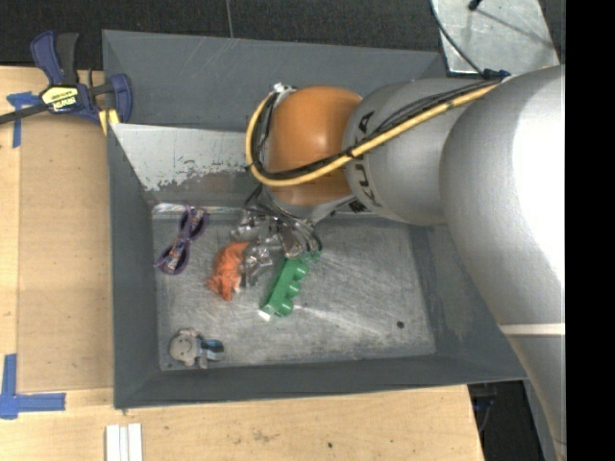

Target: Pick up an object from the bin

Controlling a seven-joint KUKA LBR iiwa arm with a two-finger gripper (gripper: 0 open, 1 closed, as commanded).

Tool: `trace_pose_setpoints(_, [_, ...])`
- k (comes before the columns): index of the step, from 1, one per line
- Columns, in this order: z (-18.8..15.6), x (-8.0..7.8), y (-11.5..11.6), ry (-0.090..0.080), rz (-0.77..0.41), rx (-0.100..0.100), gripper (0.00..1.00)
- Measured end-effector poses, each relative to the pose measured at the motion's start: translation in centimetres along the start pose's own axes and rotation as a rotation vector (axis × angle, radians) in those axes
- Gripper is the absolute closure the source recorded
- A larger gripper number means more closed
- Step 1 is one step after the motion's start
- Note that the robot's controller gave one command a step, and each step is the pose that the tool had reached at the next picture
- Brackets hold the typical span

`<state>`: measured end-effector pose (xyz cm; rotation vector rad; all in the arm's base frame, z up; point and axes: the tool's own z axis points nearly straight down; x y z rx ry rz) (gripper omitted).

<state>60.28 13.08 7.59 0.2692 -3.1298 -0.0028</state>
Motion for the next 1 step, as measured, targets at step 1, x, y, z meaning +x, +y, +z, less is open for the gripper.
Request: trace_pose_setpoints(1, [-18.94,0.69,-0.17,-0.011,0.001,0.002,1.00])
